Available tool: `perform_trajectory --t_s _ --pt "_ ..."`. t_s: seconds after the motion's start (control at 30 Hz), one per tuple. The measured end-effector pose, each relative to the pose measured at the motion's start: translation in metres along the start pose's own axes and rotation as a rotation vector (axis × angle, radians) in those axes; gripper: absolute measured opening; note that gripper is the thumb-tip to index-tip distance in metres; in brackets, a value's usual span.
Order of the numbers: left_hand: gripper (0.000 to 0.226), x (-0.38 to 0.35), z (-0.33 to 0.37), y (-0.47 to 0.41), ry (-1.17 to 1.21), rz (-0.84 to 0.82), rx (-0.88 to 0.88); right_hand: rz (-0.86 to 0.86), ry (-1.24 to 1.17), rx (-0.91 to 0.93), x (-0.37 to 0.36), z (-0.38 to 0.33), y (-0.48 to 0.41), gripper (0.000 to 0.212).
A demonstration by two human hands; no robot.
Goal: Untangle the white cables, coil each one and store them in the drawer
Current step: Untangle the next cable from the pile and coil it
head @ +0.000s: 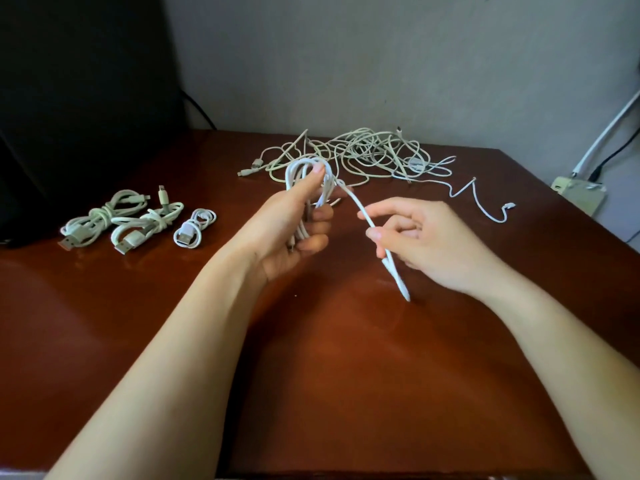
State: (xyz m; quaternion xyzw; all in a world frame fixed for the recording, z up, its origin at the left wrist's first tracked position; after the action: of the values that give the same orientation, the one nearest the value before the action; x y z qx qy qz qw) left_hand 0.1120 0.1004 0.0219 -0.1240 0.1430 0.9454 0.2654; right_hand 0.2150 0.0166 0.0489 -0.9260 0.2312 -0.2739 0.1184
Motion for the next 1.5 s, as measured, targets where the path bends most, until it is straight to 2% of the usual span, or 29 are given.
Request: perform_trajectory --t_s 0.17,0.23,0.3,0.37,0.47,0.6,0.7,0.8,0.9,1.0,1.17,1.3,1.4,1.5 --pt "0.026 -0.005 -0.004 0.002 -0.005 -0.067 0.014 -0.064 -0.015 0.035 -0.01 0.0 0.005 0.014" --pt "0.021 -0.008 -0.005 0.004 -0.002 -0.102 0.03 -0.095 -0.021 0.086 -0.014 -0.007 0.008 0.006" --pt "0.018 -0.012 -0.004 0.008 0.011 -0.156 0.055 -0.029 -0.015 0.147 -0.01 -0.013 0.008 0.019" --pt "0.017 -0.019 -0.004 0.016 -0.003 -0.238 0.075 0.109 -0.101 0.142 0.002 -0.016 0.003 0.027" --pt "0.017 -0.032 -0.01 0.028 -0.12 -0.37 0.073 0.245 -0.265 0.096 0.017 -0.014 -0.001 0.021" --pt "0.009 -0.045 -0.017 0.04 -0.285 -0.486 0.034 0.17 -0.288 0.132 0.011 -0.022 0.004 0.021" --pt "0.008 -0.051 -0.022 0.047 -0.419 -0.562 0.02 0.138 -0.17 0.25 0.005 -0.034 0.011 0.025" --pt "0.017 -0.051 -0.025 0.047 -0.522 -0.571 -0.012 0.187 -0.021 0.361 0.009 -0.043 0.014 0.015" --pt "0.003 -0.055 -0.019 0.046 -0.579 -0.563 -0.126 0.257 0.034 0.425 0.015 -0.048 0.015 0.016" --pt "0.015 -0.051 -0.011 0.037 -0.595 -0.493 -0.253 0.354 0.033 0.435 0.025 -0.044 0.012 0.016" --pt "0.018 -0.04 -0.013 0.031 -0.551 -0.481 -0.174 0.56 -0.081 0.327 0.05 -0.031 0.005 0.018" --pt "0.027 -0.036 -0.017 0.028 -0.541 -0.481 -0.153 0.665 -0.196 0.186 0.061 -0.022 0.003 0.031" --pt "0.032 -0.029 -0.016 0.021 -0.458 -0.413 -0.109 0.654 -0.409 -0.091 0.058 -0.006 0.002 0.033" --pt "0.034 -0.018 -0.015 0.011 -0.426 -0.309 -0.071 0.49 -0.556 -0.171 0.041 -0.007 0.001 0.028"
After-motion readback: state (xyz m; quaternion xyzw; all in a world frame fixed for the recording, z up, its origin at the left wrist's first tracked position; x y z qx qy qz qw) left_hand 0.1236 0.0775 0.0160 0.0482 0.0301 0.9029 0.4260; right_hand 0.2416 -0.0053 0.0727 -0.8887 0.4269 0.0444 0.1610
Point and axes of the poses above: each hand's wrist, its own y-axis away from the middle knuckle, its own x-axis out of the back of the hand, z = x × y, the point moved 8 cm from there along -y, towards the middle knuckle, and after that the axes turned 13 degrees about z, right-handed, at the moved point
